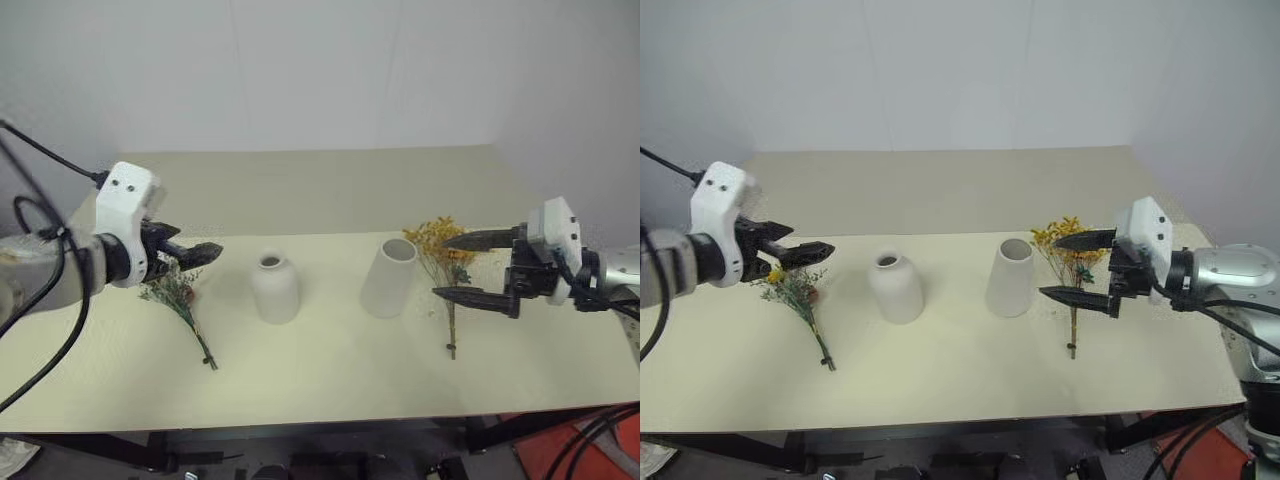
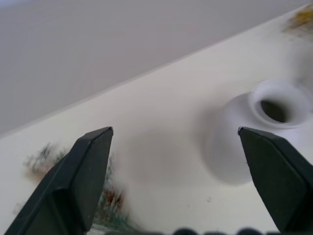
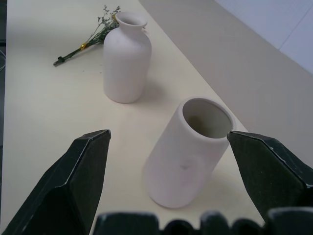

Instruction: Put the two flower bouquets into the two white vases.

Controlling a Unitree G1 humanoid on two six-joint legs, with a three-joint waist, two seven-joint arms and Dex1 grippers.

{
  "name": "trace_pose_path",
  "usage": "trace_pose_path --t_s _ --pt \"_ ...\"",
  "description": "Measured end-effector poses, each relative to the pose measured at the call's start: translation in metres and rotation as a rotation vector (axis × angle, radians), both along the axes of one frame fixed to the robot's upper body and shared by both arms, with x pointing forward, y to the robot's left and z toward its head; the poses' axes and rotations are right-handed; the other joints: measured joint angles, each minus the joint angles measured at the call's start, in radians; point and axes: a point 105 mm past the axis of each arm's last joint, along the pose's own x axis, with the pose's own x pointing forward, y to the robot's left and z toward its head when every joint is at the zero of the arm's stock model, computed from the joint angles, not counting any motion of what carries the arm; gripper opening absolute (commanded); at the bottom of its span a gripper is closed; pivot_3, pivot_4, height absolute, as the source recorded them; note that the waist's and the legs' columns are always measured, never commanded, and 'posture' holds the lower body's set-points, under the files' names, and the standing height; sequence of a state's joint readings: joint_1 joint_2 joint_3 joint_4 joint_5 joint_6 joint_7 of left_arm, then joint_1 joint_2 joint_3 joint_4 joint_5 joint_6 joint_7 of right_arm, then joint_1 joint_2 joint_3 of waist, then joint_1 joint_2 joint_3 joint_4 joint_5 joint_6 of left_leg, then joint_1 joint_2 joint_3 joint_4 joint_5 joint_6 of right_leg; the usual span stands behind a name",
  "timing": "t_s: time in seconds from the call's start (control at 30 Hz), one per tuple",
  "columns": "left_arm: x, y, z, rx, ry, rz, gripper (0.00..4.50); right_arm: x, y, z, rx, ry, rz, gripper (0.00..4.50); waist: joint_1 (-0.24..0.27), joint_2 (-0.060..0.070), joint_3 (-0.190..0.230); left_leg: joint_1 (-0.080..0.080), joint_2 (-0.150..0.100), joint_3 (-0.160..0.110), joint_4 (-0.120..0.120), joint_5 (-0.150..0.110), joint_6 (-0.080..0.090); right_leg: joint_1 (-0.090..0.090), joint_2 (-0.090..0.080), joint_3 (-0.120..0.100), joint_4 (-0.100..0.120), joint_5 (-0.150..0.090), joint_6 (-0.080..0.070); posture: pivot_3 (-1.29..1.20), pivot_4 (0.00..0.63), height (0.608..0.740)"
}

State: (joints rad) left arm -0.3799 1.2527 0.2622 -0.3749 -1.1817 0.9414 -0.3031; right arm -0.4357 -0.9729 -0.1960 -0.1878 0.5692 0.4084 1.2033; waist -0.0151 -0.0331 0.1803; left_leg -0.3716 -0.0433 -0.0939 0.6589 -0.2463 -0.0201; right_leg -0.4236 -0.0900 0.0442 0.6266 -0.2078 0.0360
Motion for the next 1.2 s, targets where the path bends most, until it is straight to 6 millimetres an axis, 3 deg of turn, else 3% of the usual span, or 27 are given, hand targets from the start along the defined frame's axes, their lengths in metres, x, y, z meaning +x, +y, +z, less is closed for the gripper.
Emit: trace_pose_path --t_s 0.17,0.27,0.6,0.73,1.0,1.2 --pt "-0.028 0.005 -0.004 0.155 -0.111 -0.334 4.48 -0.002 -0.010 0.005 -0.027 -0.001 -0.008 4.50 0.000 0.001 0.001 0.000 0.003 0.004 0.000 -0.001 0.001 0.000 0.001 0.000 -0.001 -0.002 0.002 0.00 0.150 0.740" --pt "-0.037 0.012 0.003 0.216 -0.174 -0.434 4.48 -0.003 -0.013 0.005 -0.030 0.007 -0.004 4.50 0.002 0.001 0.001 0.000 0.004 0.004 0.000 -0.001 0.002 0.000 0.001 0.000 -0.001 -0.004 0.005 0.00 0.150 0.740" --pt "-0.042 0.018 -0.002 0.256 -0.196 -0.520 4.48 -0.001 -0.018 0.005 -0.041 0.007 -0.017 4.50 -0.004 0.002 0.002 0.000 0.006 0.005 0.001 -0.002 0.003 0.000 0.001 0.000 -0.001 -0.003 0.005 0.00 0.150 0.740" --pt "-0.043 0.015 -0.005 0.249 -0.203 -0.527 4.48 0.013 -0.022 -0.005 -0.086 0.037 -0.133 4.50 -0.009 0.002 0.002 0.001 0.006 0.005 0.001 -0.002 0.003 0.000 0.002 0.000 0.000 -0.003 0.005 0.00 0.150 0.740" --pt "-0.043 -0.002 0.004 0.204 -0.226 -0.566 4.48 0.027 -0.027 -0.010 -0.068 0.148 -0.272 4.50 -0.010 0.003 0.003 0.001 0.006 0.005 0.001 -0.002 0.003 0.000 0.002 0.001 0.001 -0.002 0.003 0.00 0.150 0.740" --pt "-0.034 -0.041 0.024 0.131 -0.253 -0.648 4.48 0.049 -0.032 -0.015 -0.080 0.377 -0.531 4.50 -0.014 0.003 0.003 0.001 0.005 0.004 0.002 -0.002 0.004 0.000 0.003 0.000 0.001 -0.001 0.003 0.00 0.150 0.740"
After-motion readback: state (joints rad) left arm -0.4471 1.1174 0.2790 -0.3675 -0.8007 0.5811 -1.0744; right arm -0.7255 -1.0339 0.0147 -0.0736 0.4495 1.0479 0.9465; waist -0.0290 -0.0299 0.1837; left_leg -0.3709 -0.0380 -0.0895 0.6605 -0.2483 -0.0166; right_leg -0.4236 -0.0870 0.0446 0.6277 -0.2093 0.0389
